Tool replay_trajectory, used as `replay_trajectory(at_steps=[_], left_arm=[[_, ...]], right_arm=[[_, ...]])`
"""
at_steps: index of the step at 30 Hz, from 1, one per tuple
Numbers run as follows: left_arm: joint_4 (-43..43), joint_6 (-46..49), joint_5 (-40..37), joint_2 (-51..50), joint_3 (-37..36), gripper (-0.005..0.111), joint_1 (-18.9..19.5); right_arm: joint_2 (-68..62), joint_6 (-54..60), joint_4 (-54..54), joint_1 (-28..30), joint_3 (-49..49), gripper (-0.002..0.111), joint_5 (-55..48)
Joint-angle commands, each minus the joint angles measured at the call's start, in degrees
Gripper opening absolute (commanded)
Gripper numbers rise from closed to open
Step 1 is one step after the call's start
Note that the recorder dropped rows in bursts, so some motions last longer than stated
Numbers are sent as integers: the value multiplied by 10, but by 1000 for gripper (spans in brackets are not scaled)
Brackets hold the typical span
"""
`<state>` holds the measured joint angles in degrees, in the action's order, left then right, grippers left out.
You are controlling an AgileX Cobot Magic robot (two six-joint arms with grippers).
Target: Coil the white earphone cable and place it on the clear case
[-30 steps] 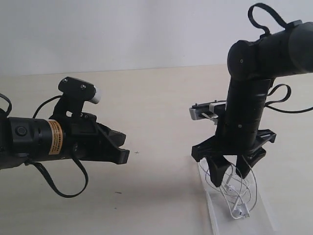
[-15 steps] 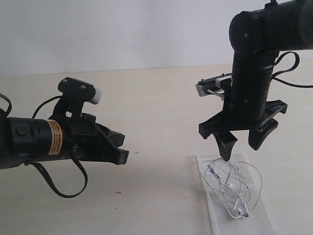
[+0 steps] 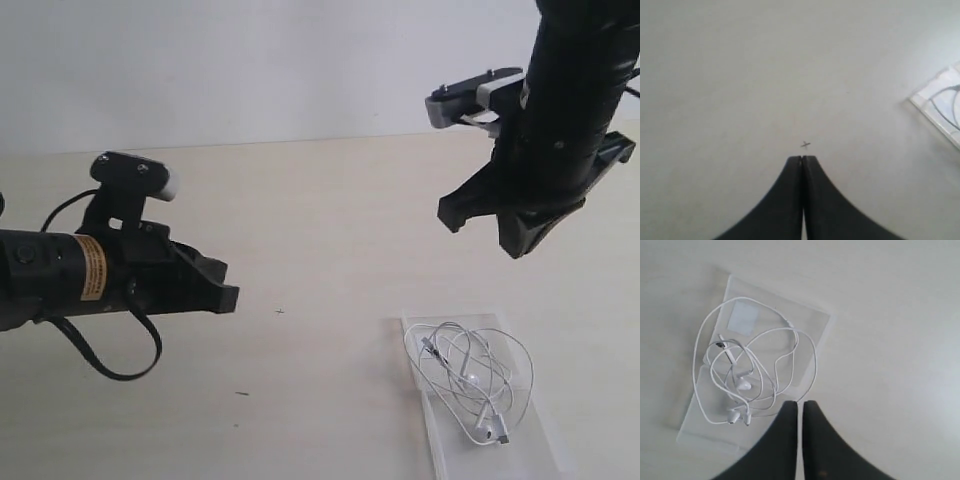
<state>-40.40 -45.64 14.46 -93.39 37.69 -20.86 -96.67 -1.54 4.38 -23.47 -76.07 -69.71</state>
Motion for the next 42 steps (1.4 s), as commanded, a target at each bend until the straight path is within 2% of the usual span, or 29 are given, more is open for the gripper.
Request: replay_trajectory(at_steps=[1, 5, 11, 13, 24, 37, 42], left_arm=[[38, 5, 3, 0, -1, 0, 47], [51, 5, 26, 0, -1, 0, 72], [50, 6, 22, 0, -1, 0, 72], [50, 6, 22, 0, -1, 0, 72], [50, 6, 22, 0, -1, 0, 72], [50, 6, 22, 0, -1, 0, 72], [50, 6, 22, 0, -1, 0, 72]], right_arm=[[61, 52, 1, 1, -3, 0, -2], [133, 55, -27, 1, 23, 0, 6], [282, 67, -74, 1, 116, 0, 245], [324, 51, -77, 1, 132, 0, 286], [463, 34, -101, 1, 132, 0, 295], [535, 35, -87, 1, 135, 0, 305], [568, 67, -78, 1, 181, 0, 346]])
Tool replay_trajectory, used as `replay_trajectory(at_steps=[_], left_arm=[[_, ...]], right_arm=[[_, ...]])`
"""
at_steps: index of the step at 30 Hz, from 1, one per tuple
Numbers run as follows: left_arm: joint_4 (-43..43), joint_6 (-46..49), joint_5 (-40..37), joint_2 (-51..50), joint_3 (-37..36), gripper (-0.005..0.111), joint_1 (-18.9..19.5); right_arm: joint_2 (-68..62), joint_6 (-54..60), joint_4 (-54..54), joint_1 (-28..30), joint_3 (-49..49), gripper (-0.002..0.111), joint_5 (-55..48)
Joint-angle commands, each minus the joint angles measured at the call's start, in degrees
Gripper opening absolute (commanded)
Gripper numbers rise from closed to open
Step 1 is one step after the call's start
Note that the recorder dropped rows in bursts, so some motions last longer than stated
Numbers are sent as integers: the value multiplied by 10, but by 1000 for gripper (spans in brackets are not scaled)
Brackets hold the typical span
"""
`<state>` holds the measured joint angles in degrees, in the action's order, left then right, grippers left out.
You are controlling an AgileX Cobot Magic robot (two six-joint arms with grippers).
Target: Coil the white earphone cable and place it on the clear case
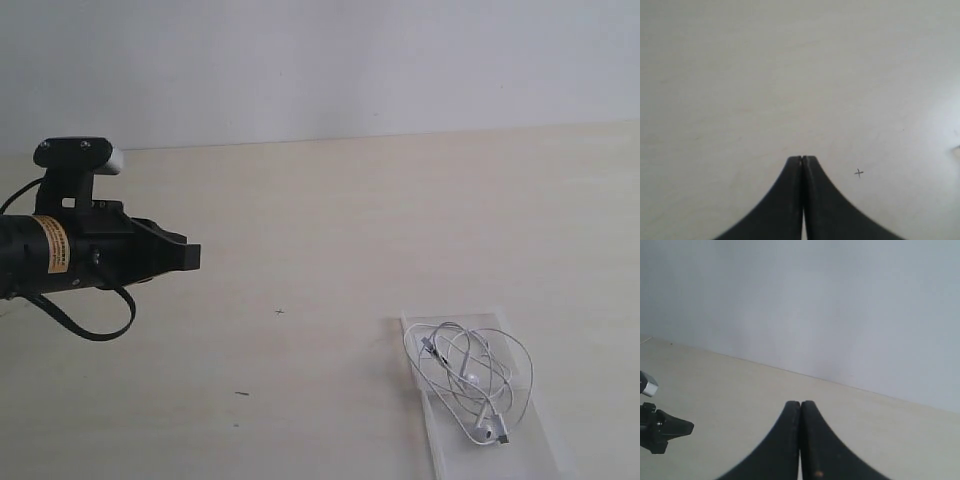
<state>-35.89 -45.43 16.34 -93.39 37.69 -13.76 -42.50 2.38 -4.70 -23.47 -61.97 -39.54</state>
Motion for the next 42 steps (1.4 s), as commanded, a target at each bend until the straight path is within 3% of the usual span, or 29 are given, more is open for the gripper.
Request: replay_trajectory(at_steps=[1, 7, 20, 29, 34, 42], left_arm=[[5, 4, 3, 0, -1, 0, 1], [5, 4, 3, 0, -1, 0, 1], [5, 4, 3, 0, -1, 0, 1], [5, 4, 3, 0, -1, 0, 1], [5, 4, 4, 0, -1, 0, 1], [5, 4, 4, 0, -1, 0, 1]], right_arm=[[37, 38, 16, 1, 63, 0, 71], [101, 41, 33, 24, 228, 0, 243], [197, 36, 31, 80, 518, 0, 435], [294, 36, 33, 83, 593, 0, 443], [349, 34, 23, 121, 620, 0, 441], [425, 24, 0, 195, 620, 0, 322]])
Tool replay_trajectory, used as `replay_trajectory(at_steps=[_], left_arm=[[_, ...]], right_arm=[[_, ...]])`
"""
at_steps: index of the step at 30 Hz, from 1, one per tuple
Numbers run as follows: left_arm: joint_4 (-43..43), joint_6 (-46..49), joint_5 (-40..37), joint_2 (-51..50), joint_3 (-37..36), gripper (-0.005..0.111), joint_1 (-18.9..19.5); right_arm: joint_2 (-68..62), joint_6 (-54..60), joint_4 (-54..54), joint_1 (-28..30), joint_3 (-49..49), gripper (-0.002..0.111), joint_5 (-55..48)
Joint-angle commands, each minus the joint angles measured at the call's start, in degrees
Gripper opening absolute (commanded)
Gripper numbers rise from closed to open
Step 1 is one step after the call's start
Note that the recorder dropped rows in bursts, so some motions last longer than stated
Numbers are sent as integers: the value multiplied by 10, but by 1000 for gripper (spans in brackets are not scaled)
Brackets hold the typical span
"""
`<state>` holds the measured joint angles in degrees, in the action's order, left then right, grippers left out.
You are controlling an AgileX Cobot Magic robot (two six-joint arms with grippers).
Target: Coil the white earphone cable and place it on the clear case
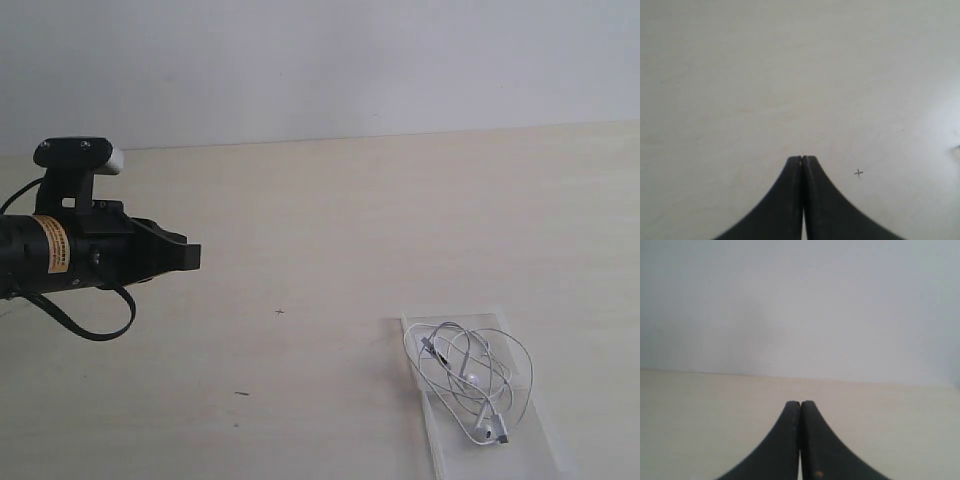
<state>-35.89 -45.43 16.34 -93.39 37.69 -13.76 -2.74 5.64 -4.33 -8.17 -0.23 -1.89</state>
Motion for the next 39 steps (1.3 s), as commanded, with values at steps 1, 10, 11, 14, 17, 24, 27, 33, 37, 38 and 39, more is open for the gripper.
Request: replay_trajectory(at_steps=[1, 10, 11, 14, 17, 24, 27, 33, 37, 38, 39], left_arm=[[5, 4, 4, 0, -1, 0, 1], [5, 4, 4, 0, -1, 0, 1], [5, 4, 4, 0, -1, 0, 1], [5, 4, 5, 0, -1, 0, 1], [5, 4, 5, 0, -1, 0, 1], [5, 4, 5, 0, -1, 0, 1], [5, 4, 5, 0, -1, 0, 1], [5, 4, 5, 0, -1, 0, 1], [5, 4, 5, 0, -1, 0, 1], [5, 4, 5, 0, -1, 0, 1], [5, 4, 5, 0, -1, 0, 1]], right_arm=[[27, -9, -3, 54, 2, 0, -73], [27, -7, 2, 64, 2, 0, -135], [27, -8, 1, 64, 2, 0, -137], [27, -19, 1, 64, 2, 0, -139], [27, -47, 1, 64, 2, 0, -139], [27, -53, 1, 64, 2, 0, -139], [27, -56, -4, 64, 2, 0, -139], [27, -56, -4, 64, 2, 0, -139], [27, -56, -4, 64, 2, 0, -139], [27, -56, -2, 64, 2, 0, -139], [27, -56, -2, 64, 2, 0, -139]])
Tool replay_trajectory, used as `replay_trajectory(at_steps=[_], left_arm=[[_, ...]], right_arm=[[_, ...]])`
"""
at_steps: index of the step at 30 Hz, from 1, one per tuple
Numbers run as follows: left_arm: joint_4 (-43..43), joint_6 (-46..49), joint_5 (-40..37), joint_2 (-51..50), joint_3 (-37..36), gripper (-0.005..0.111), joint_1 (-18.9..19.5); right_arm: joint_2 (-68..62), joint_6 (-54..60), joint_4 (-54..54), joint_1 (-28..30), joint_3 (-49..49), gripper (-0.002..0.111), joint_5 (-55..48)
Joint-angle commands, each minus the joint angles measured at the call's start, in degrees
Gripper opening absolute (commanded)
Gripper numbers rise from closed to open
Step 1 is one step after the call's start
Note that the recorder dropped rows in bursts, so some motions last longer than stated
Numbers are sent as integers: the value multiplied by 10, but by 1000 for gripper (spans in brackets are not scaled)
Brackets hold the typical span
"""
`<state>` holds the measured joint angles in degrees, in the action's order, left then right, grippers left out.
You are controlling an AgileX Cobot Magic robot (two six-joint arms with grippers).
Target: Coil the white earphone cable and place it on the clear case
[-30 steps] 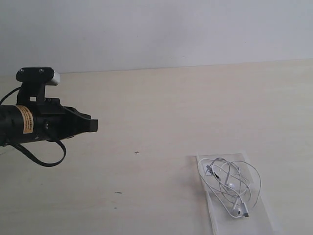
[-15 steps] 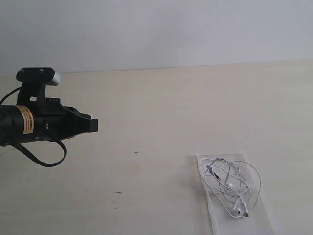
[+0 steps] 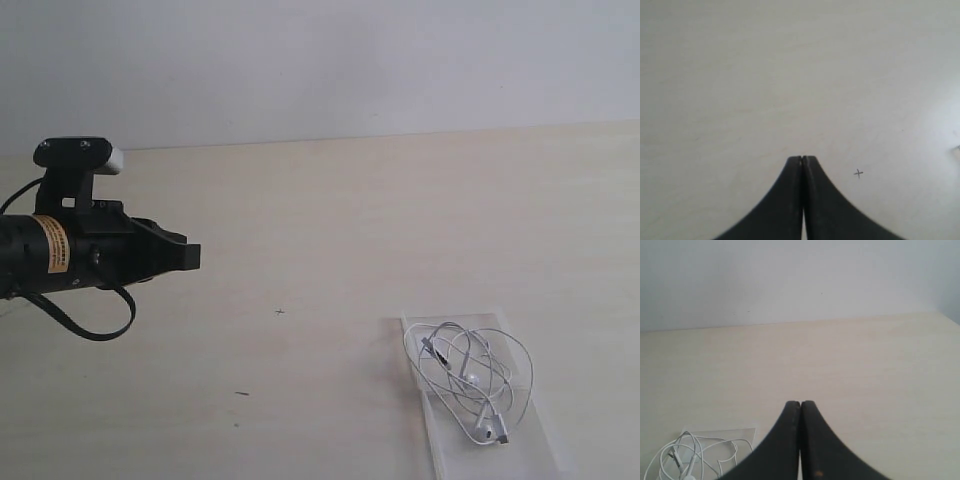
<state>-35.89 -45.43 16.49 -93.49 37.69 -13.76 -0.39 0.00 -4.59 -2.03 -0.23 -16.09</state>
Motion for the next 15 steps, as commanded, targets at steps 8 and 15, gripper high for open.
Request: replay_trajectory(at_steps=[8, 15], left_arm=[[-20, 36, -4, 39, -1, 0, 1], [-28, 164, -23, 199, -1, 0, 3]], right_arm=[[4, 0, 0, 3, 2, 0, 3], [4, 0, 0, 3, 2, 0, 3]])
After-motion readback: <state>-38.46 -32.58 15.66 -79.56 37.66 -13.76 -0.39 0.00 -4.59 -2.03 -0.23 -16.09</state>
